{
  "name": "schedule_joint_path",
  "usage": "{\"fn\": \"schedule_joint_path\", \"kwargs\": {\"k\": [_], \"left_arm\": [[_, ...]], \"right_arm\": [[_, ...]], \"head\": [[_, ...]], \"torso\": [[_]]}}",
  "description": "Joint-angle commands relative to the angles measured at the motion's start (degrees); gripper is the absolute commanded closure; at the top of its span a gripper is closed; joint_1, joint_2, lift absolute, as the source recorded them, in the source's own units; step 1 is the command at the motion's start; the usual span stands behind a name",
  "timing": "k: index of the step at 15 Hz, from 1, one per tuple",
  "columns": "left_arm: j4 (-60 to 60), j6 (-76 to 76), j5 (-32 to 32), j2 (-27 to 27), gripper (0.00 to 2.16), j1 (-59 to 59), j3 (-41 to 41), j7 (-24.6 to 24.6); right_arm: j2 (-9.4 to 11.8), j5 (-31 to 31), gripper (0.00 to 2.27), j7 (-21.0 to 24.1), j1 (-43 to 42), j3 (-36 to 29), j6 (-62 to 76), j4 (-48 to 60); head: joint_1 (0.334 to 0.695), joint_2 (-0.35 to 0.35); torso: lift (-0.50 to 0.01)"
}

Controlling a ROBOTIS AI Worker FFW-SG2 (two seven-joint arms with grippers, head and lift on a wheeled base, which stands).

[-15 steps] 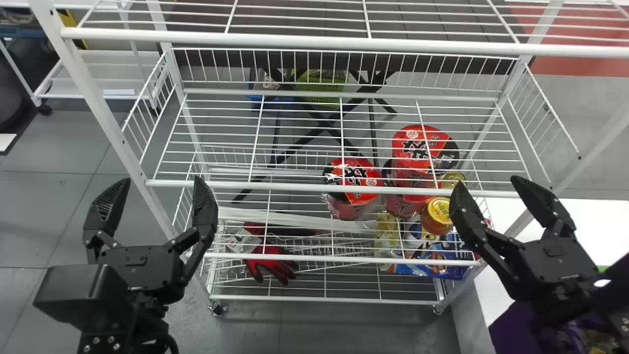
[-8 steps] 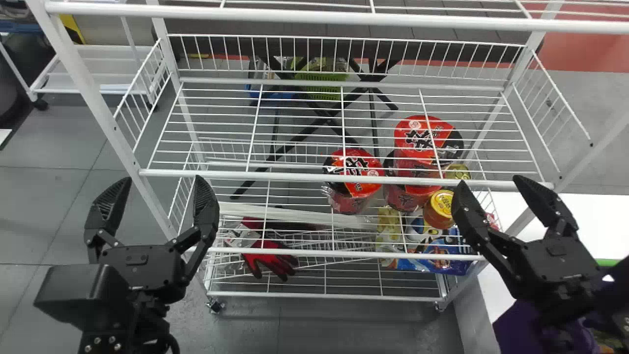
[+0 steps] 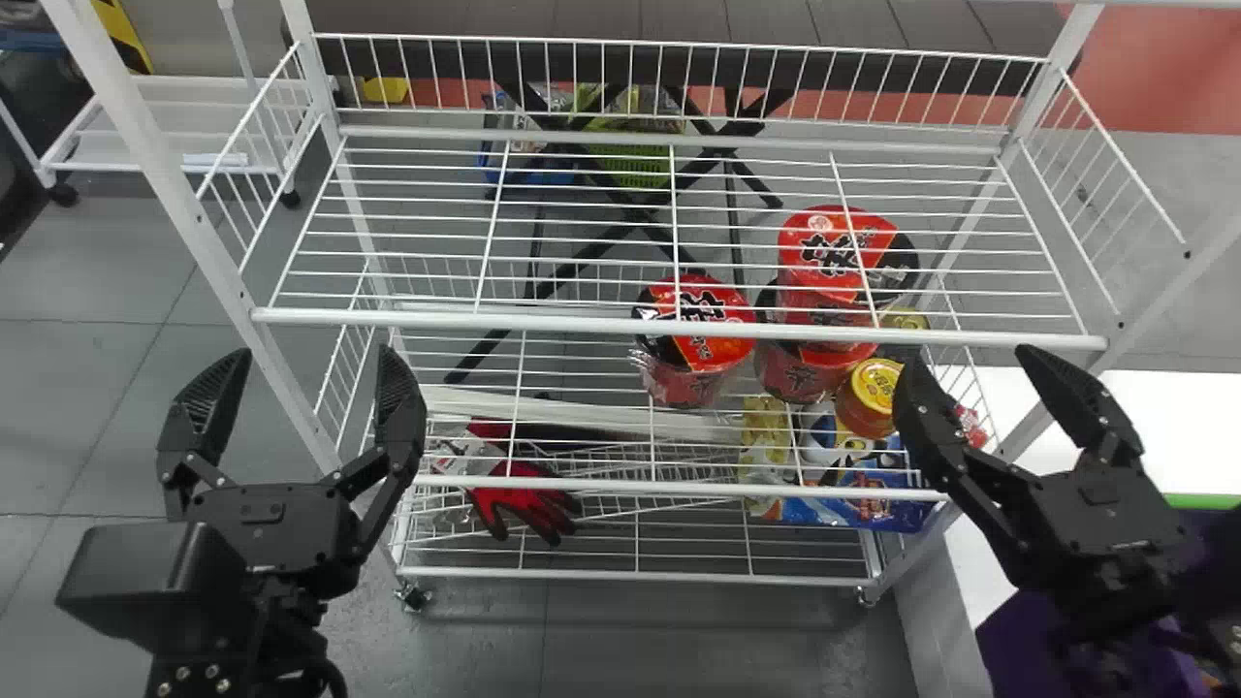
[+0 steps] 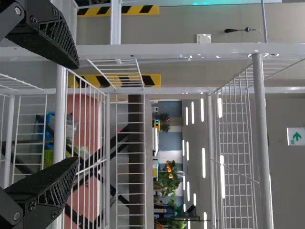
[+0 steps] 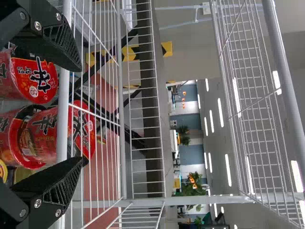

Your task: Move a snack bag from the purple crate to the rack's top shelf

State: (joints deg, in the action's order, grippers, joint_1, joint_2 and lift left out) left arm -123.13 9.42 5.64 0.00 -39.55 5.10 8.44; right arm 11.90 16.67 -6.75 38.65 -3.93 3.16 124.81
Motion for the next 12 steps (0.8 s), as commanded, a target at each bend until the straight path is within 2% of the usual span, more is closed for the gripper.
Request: {"fn": "schedule_joint_path", "kwargs": {"k": [1, 8, 12], "left_arm": [[0.0, -0.07, 0.24, 0.15, 0.14, -0.09, 0.09, 0.09], [-0.09, 0.11, 0.68, 0.15, 0.14, -0.62, 0.09, 0.53], [0.0, 0.11, 0.68, 0.15, 0.14, -0.79, 0.09, 0.7]], "right_arm": [[0.05, 0.12, 0.17, -0.02, -0.07, -0.11, -0.48, 0.0], [0.05, 0.2, 0.17, -0.02, -0.07, -0.11, -1.71, 0.44], [0.05, 1.26, 0.21, -0.19, 0.02, -1.43, -11.38, 3.95]], "head": [[0.695, -0.046], [0.695, -0.047], [0.695, -0.044]], "torso": [[-0.426], [-0.454], [-0.462]]}}
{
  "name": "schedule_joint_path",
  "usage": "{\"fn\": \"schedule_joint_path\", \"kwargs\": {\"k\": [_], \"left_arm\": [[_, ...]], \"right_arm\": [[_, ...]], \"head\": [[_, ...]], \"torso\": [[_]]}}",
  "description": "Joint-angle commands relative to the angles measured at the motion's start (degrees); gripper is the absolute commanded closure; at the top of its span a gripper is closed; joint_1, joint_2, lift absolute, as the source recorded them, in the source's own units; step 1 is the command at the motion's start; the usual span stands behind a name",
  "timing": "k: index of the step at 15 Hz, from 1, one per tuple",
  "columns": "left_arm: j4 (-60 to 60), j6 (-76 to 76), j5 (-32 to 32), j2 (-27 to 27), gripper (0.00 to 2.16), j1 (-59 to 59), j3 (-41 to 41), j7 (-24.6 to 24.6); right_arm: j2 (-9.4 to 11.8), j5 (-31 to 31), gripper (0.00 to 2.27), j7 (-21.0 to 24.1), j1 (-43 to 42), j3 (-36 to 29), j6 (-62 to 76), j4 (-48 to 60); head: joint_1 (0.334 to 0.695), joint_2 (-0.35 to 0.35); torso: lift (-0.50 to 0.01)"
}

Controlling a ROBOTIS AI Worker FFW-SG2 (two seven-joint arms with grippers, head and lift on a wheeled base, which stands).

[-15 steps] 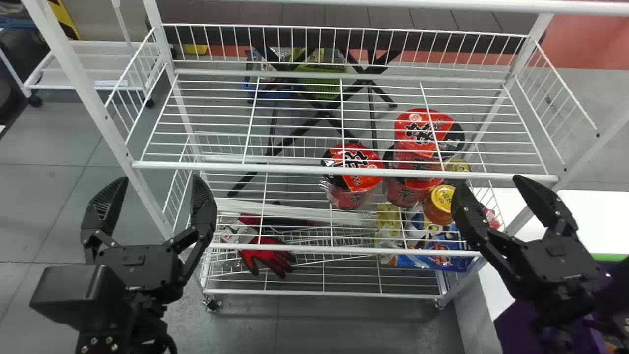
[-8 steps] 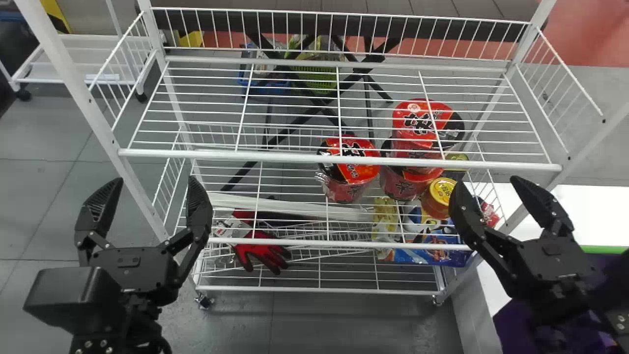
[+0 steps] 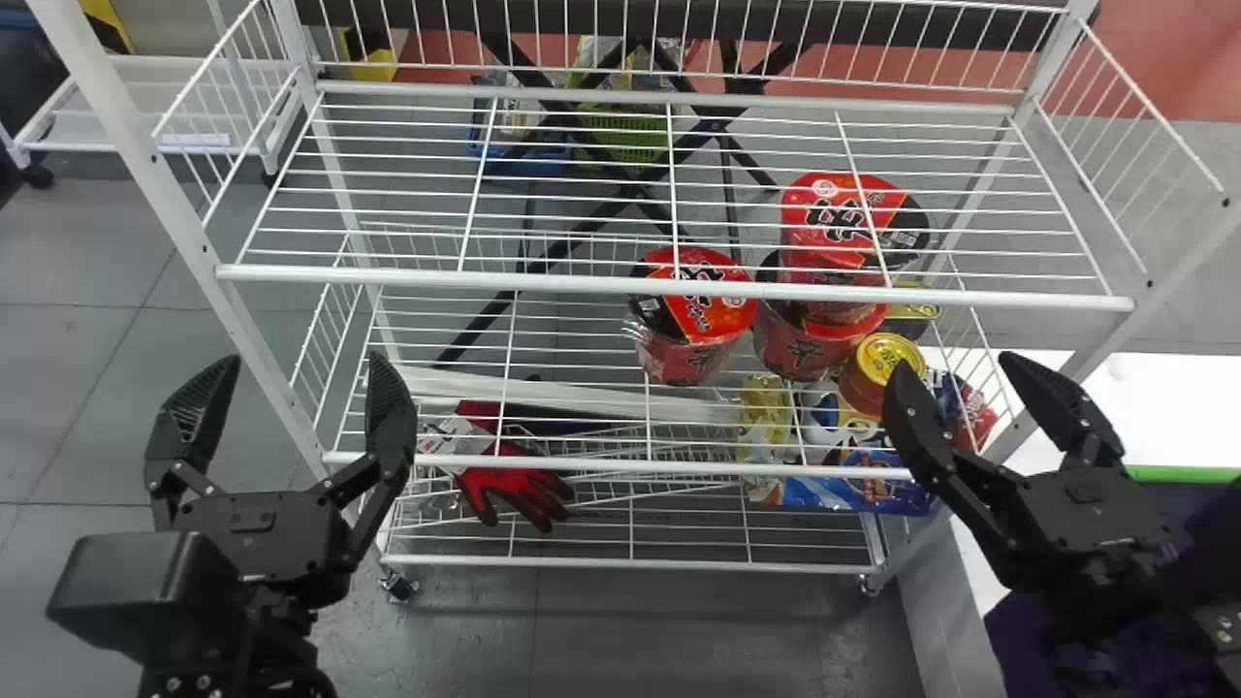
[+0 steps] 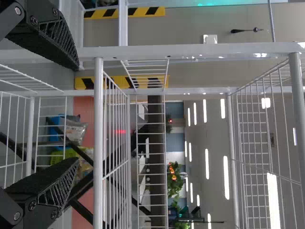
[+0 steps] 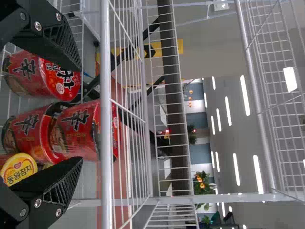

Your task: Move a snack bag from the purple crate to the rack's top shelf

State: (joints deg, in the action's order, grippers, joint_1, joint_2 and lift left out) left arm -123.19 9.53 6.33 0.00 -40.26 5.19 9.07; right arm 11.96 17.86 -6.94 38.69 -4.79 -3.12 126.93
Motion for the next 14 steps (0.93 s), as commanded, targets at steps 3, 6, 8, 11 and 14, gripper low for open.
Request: {"fn": "schedule_joint_path", "kwargs": {"k": [3, 6, 8, 11, 14], "left_arm": [[0.14, 0.0, 0.0, 0.15, 0.14, -0.44, -0.09, 0.16], [0.4, 0.88, 0.0, 0.15, 0.14, -0.96, -0.35, 0.25], [0.93, 1.58, -0.09, 0.15, 0.14, -0.96, -0.44, 0.25], [1.99, 2.46, 0.09, 0.15, 0.14, -0.7, -0.18, 1.04], [2.43, 3.87, -0.7, 0.15, 0.14, -0.7, -0.09, 0.69]], "right_arm": [[-0.18, 0.07, 0.2, 0.17, 0.78, -3.65, -16.7, 8.77], [-0.8, 0.33, 0.2, 1.67, 1.3, -11.12, -29.36, 15.89], [-2.03, 0.07, 0.2, 2.28, 0.69, -16.92, -38.33, 18.88], [-5.1, 1.12, 0.2, 1.41, -4.67, -26.24, -59.6, 20.11], [-5.28, 3.67, 0.2, 0.44, -8.37, -34.06, -68.74, 17.38]], "head": [[0.695, -0.043], [0.695, -0.067], [0.695, -0.111], [0.695, -0.192], [0.695, -0.3]], "torso": [[-0.461], [-0.461], [-0.461], [-0.461], [-0.461]]}}
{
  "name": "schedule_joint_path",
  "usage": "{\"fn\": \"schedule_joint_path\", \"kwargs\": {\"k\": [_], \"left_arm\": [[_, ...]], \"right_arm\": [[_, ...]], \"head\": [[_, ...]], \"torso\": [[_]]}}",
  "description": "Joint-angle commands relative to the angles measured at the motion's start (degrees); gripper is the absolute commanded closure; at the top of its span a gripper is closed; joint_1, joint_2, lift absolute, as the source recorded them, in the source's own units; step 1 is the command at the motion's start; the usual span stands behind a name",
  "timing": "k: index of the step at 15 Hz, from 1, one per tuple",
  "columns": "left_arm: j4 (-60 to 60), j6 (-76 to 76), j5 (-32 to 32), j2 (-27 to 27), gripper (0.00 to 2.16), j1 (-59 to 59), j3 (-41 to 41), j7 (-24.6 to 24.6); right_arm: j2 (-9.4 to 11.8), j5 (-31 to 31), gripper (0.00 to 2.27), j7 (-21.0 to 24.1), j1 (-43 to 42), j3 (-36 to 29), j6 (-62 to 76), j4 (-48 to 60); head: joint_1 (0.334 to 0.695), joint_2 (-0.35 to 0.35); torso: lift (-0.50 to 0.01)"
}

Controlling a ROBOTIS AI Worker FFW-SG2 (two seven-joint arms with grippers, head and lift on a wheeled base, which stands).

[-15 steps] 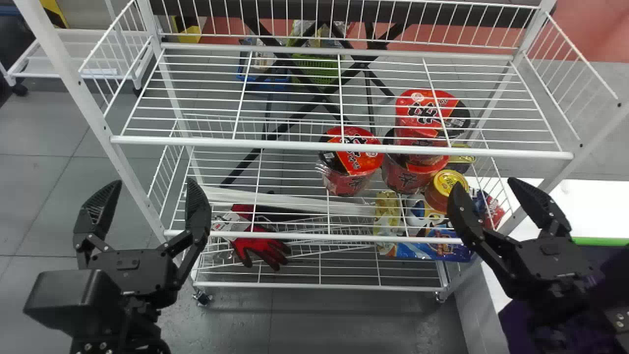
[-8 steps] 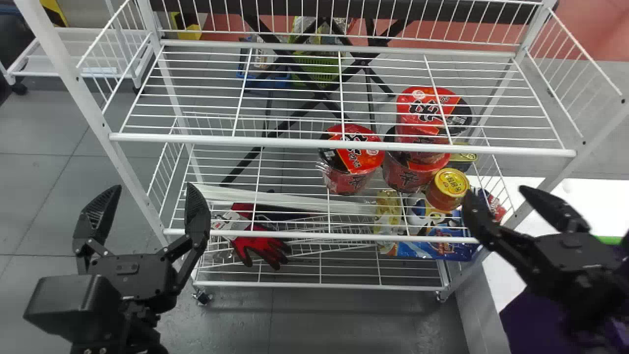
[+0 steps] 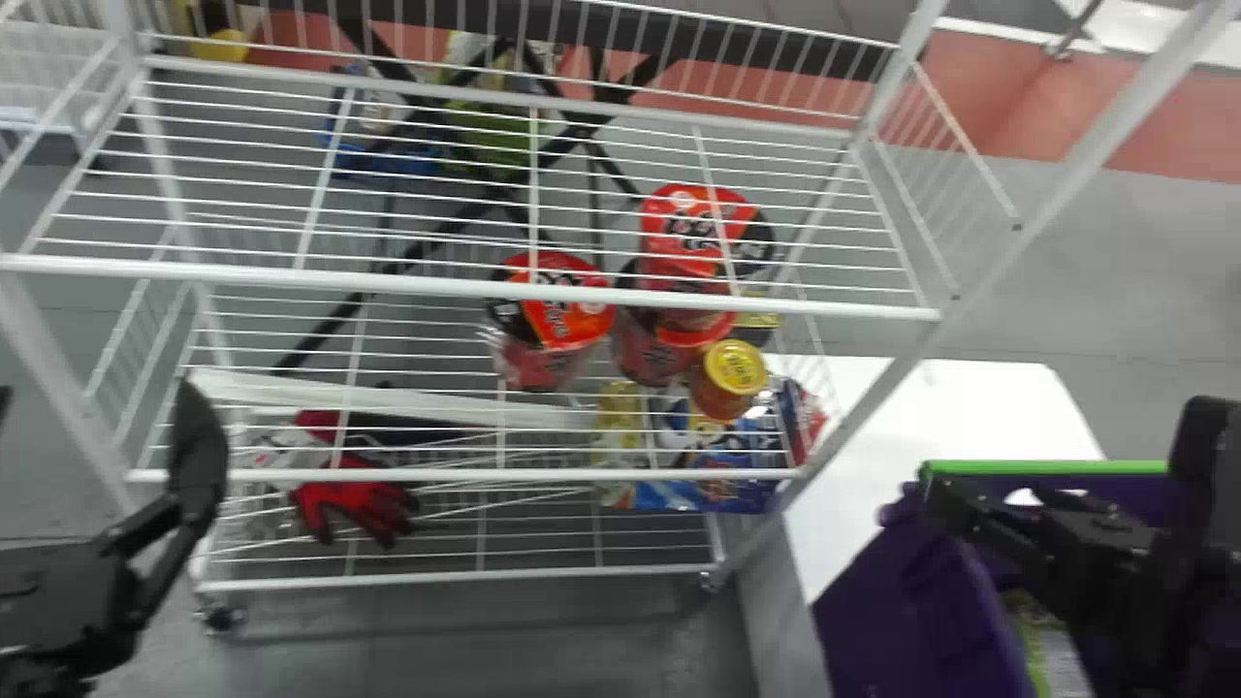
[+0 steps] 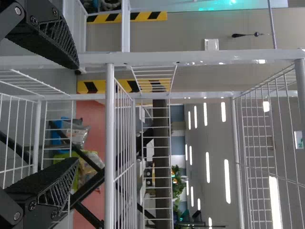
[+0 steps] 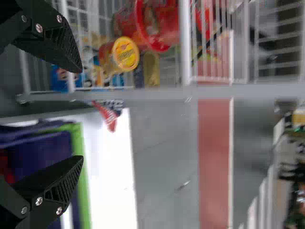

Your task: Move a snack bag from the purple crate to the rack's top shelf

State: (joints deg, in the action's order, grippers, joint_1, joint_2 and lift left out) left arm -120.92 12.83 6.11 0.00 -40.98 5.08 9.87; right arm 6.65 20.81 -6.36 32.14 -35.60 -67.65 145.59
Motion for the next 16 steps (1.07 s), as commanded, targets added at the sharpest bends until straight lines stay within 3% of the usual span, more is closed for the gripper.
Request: {"fn": "schedule_joint_path", "kwargs": {"k": [1, 3, 6, 8, 13, 15, 16], "left_arm": [[0.25, 0.56, -0.48, 0.15, 0.14, 0.02, 0.11, -0.02], [0.6, 0.56, -0.13, 0.15, 0.14, 0.02, 0.28, -0.02], [0.6, 0.56, 0.31, 0.15, 0.14, -0.07, 0.46, 0.24], [0.69, 0.39, 0.48, 0.15, 0.14, -0.15, 0.46, 0.24], [0.6, 0.39, 0.92, 0.15, 0.14, -0.33, 0.64, 0.59], [0.51, 0.21, 1.45, 0.15, 0.14, -0.42, 0.72, 0.68], [0.6, 0.21, 1.54, 0.15, 0.14, -0.42, 0.81, 0.68]], "right_arm": [[0.38, 0.89, 0.2, -0.93, -3.75, -5.97, -9.13, -1.89], [1.52, 1.25, 0.2, -1.72, -5.94, -10.89, -11.94, -3.65], [7.59, -1.57, 0.2, -5.15, -8.67, -13.27, -13.88, -10.68], [11.89, -8.51, 0.2, -10.78, -10.69, -11.6, -16.69, -16.48], [20.77, -22.05, 0.21, -28.62, -13.86, -5.36, -20.03, -30.37], [24.9, -30.13, 0.21, -43.56, -16.58, -0.35, -12.12, -40.83], [25.52, -33.47, 0.21, -48.13, -17.72, 1.76, -6.49, -45.4]], "head": [[0.695, -0.33], [0.695, -0.35], [0.695, -0.35], [0.695, -0.35], [0.695, -0.35], [0.695, -0.35], [0.695, -0.35]], "torso": [[-0.461], [-0.461], [-0.461], [-0.461], [-0.461], [-0.461], [-0.461]]}}
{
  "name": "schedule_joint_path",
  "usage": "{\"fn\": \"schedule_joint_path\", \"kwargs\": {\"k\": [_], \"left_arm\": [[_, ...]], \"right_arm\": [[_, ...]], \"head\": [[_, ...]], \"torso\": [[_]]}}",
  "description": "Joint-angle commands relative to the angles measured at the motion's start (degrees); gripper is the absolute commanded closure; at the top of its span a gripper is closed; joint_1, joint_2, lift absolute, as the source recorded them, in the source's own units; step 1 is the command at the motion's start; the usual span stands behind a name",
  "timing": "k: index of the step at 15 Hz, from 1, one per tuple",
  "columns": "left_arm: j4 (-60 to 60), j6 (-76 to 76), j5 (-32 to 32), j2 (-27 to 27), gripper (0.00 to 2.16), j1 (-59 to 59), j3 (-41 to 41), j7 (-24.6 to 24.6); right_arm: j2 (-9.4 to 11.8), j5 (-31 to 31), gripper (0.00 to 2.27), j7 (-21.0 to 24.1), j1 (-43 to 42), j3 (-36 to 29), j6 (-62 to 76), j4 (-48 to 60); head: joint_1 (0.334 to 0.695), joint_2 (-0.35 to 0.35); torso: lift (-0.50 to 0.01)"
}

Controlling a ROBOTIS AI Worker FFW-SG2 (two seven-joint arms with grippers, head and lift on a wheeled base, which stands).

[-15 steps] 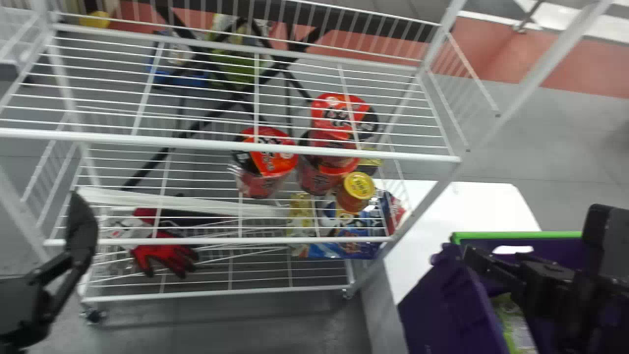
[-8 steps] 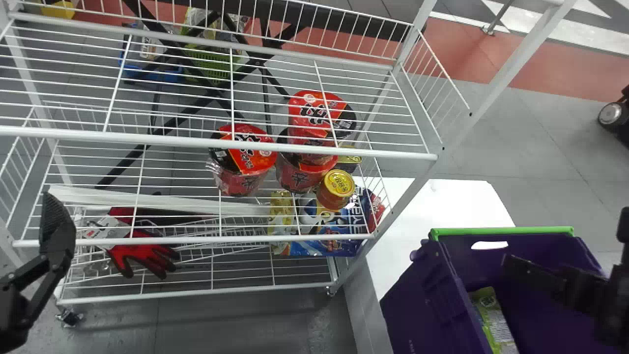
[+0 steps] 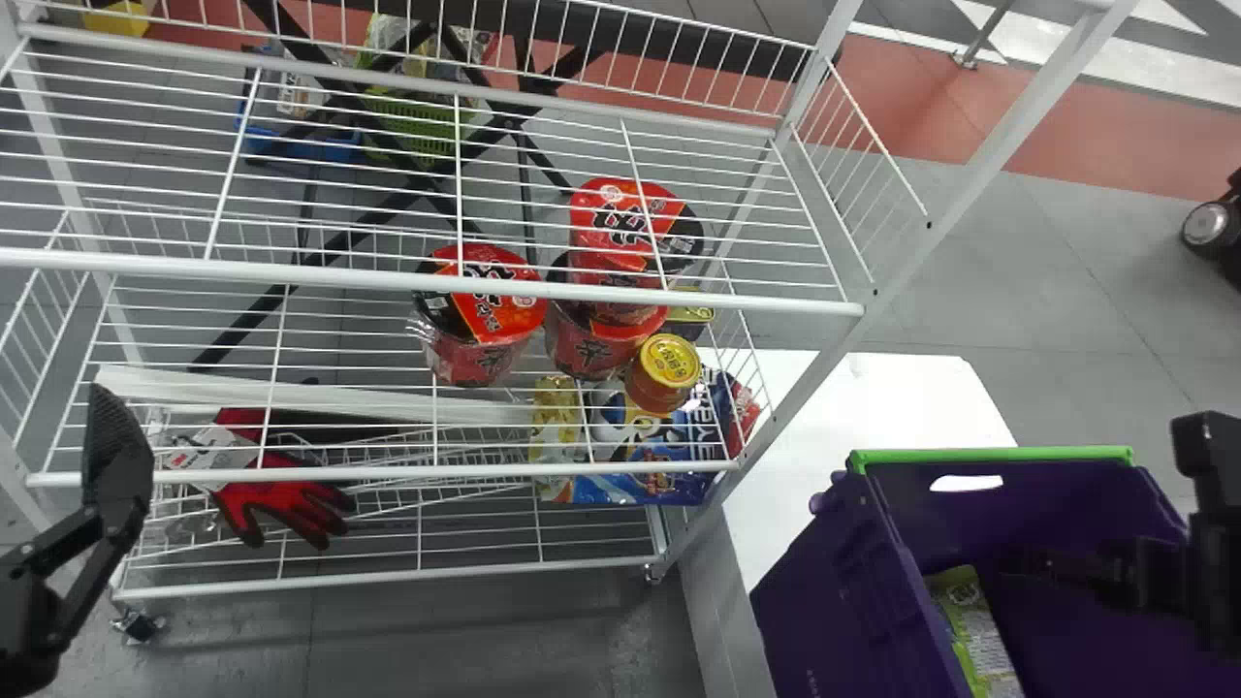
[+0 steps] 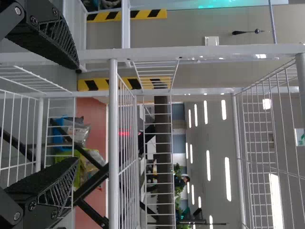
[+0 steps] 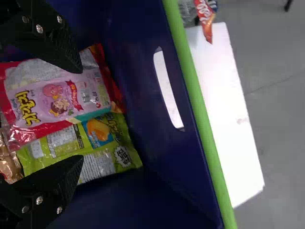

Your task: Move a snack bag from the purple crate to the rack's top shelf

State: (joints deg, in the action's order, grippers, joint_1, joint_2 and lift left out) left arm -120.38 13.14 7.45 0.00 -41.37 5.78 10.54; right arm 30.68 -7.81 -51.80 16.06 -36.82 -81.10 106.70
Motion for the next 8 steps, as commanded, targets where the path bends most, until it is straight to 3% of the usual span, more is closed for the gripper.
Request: {"fn": "schedule_joint_path", "kwargs": {"k": [1, 3, 5, 8], "left_arm": [[0.15, -0.27, 0.2, 0.15, 0.14, 0.06, 0.11, 0.0], [0.24, -0.27, 0.29, 0.15, 0.14, 0.06, 0.11, 0.0], [0.15, -0.27, 0.29, 0.15, 0.14, 0.06, -0.25, 0.0], [0.41, -0.1, 0.29, 0.15, 0.14, 0.06, -0.42, -0.08]], "right_arm": [[2.1, -7.4, 0.21, -5.95, -2.44, 5.09, 13.28, -10.9], [2.63, -9.15, 0.21, -9.55, -4.11, 7.11, 22.95, -17.66], [3.33, -13.37, 0.21, -12.63, -5.52, 11.33, 24.18, -21.97], [3.16, -16.62, 0.21, -13.33, -6.13, 14.75, 27.7, -27.51]], "head": [[0.695, -0.35], [0.695, -0.35], [0.695, -0.35], [0.695, -0.35]], "torso": [[-0.461], [-0.461], [-0.461], [-0.461]]}}
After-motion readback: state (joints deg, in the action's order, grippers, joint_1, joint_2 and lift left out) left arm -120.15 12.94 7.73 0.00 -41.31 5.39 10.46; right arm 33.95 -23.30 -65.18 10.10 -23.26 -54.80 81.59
